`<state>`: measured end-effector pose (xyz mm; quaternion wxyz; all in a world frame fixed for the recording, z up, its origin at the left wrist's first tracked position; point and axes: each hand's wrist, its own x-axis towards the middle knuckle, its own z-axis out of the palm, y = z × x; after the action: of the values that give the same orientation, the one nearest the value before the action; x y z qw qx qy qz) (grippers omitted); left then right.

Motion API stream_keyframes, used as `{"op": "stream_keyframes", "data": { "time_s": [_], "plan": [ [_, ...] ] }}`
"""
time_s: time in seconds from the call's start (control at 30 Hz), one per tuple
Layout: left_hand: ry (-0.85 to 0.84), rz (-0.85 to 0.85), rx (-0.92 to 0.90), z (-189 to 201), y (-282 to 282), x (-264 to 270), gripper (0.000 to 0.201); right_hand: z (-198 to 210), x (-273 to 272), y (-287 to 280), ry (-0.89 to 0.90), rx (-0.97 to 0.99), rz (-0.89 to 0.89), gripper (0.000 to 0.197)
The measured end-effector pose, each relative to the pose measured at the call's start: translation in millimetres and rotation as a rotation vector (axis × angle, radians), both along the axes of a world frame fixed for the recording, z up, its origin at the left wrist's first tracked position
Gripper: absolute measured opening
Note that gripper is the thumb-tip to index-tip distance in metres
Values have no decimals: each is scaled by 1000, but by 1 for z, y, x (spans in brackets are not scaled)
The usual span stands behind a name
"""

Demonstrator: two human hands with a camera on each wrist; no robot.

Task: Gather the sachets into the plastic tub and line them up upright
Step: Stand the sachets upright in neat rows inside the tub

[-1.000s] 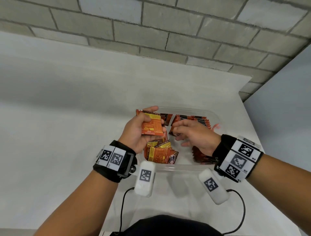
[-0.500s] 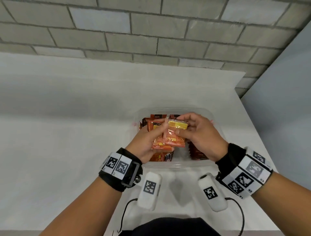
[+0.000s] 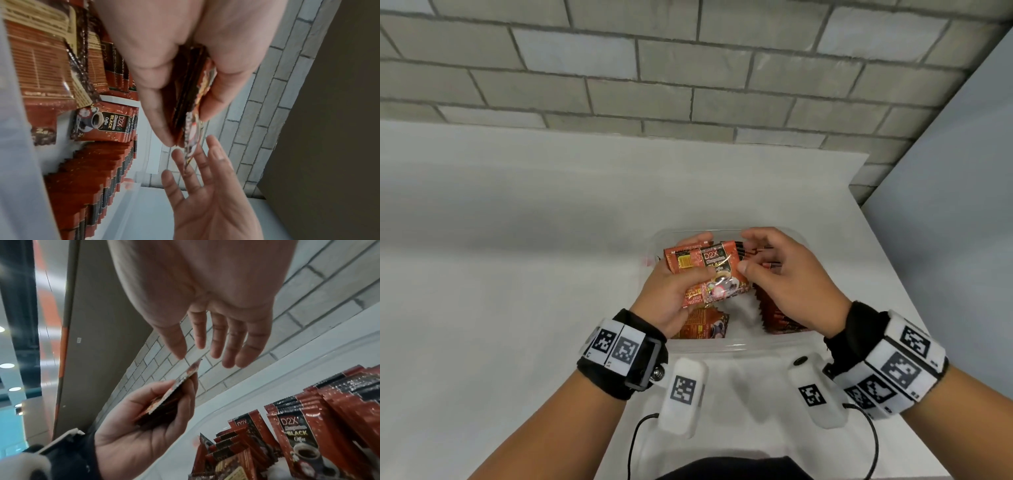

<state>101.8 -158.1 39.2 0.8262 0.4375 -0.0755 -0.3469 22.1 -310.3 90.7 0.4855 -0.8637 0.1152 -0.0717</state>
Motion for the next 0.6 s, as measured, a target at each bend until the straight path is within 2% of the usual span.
{"op": "stream_keyframes", "data": {
  "time_s": [0.1,0.2,0.3,0.37,0.47,0.6],
  "plan": [
    [-38,21,19,0,-2,0,56,-1,7,-2,94,-26,-11,40],
    [-105,3,67,1,-4,1,55,1,11,-1,90,-24,22,42],
    [-178,-21,119,3,-4,3,55,8,18,-1,35,-191,100,44],
    [-192,-16,151,5,-4,6,53,12,25,-5,39,-269,132,36],
    [-148,73,190,7,1,17,42,14,35,-20,145,-331,153,22],
    [-38,182,190,4,15,30,32,6,46,-35,286,-463,160,15]
  ]
}}
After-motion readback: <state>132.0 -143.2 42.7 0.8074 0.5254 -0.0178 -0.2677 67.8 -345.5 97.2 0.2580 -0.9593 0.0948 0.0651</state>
